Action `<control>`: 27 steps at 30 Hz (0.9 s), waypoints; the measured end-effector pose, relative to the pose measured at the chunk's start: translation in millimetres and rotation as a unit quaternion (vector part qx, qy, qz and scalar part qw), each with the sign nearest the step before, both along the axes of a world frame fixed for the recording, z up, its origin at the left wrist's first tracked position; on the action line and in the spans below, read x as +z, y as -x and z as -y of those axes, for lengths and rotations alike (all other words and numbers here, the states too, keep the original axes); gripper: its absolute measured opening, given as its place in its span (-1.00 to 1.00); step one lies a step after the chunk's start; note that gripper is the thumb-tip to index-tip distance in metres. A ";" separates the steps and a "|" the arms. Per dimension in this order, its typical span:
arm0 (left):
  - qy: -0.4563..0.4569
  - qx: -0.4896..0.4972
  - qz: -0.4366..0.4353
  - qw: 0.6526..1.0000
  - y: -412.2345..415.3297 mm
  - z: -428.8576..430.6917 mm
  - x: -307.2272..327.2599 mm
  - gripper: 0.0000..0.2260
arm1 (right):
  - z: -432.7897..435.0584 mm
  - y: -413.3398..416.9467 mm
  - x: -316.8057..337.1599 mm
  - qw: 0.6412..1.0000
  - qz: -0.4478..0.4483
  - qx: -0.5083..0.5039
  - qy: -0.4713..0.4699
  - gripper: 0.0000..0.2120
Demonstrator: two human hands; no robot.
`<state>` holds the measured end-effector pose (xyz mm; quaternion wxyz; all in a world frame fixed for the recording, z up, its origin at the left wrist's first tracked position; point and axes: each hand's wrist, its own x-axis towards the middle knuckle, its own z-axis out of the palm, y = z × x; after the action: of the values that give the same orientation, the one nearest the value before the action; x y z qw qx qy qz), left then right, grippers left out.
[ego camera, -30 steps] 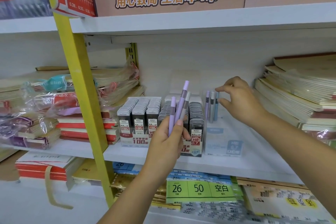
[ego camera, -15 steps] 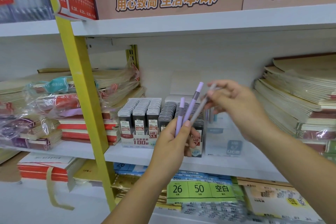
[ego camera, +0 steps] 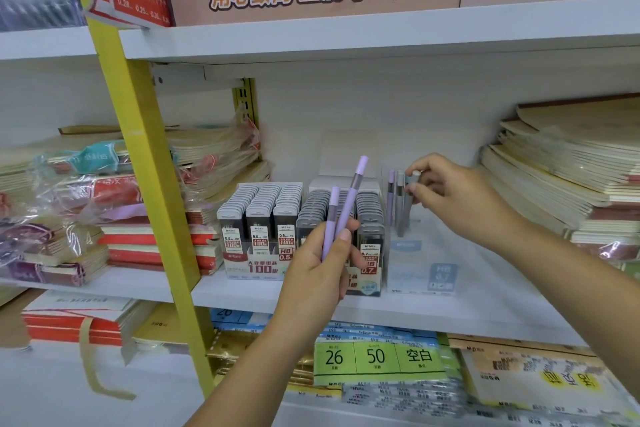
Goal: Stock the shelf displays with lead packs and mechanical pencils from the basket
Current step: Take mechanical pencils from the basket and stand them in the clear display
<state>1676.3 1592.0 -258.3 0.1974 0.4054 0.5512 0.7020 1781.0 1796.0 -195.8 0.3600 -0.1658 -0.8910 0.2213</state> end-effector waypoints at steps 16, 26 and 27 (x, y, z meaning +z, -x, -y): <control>-0.001 -0.002 0.007 1.000 2.3 -0.6 0.1 -0.79 | -28.3 4.8 8.3 0.981 0.026 -0.098 -0.163 -0.80; -0.002 -0.003 0.002 1.000 3.2 -0.2 -1.2 -0.80 | -30.1 5.3 1.4 0.984 0.017 -0.091 -0.151 -0.82; -0.002 -0.003 0.003 1.000 3.0 -0.2 -1.3 -0.80 | -29.2 5.5 1.6 0.984 0.018 -0.091 -0.152 -0.82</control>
<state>1673.3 1592.2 -259.5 0.2002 0.4053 0.5480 0.7038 1775.5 1825.2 -194.1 0.3832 -0.1934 -0.9020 0.0468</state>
